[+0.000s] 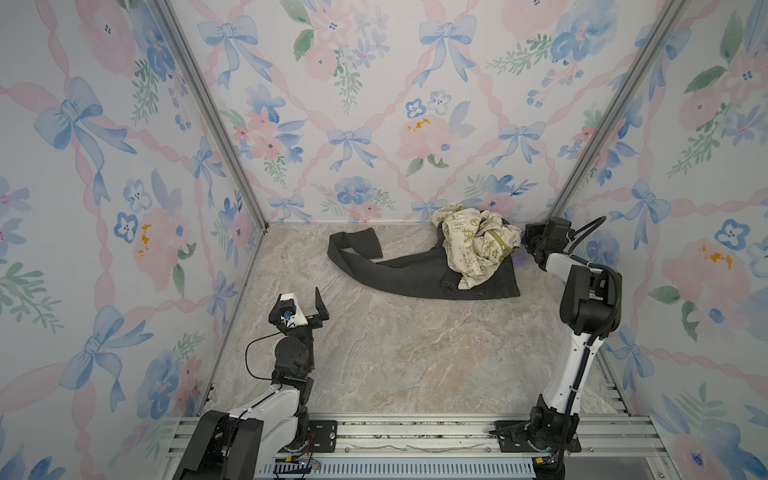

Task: Pick out a specific cloth from the pile
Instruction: 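Grasp the lavender T-shirt edge beside the pile with the right gripper, then lift the lavender T-shirt and drape it over the pile with the right gripper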

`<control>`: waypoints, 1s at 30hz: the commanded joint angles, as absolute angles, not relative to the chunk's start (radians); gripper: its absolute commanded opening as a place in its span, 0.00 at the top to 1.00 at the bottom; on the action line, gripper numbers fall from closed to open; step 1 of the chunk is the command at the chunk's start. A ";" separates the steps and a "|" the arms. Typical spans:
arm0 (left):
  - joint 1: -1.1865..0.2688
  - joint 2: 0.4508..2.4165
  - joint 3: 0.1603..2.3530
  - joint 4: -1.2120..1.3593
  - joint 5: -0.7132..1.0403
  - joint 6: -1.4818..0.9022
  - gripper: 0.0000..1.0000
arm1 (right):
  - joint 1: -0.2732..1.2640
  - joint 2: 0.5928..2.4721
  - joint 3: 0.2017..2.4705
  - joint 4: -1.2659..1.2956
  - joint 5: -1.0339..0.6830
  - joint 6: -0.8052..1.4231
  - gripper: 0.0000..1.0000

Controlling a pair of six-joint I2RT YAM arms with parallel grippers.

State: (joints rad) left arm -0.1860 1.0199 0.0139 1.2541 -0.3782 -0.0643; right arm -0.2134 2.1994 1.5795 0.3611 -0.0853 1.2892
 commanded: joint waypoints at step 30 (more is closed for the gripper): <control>-0.172 1.000 -0.012 1.250 -0.384 -0.090 0.02 | -0.114 1.966 2.079 0.387 0.023 1.028 1.00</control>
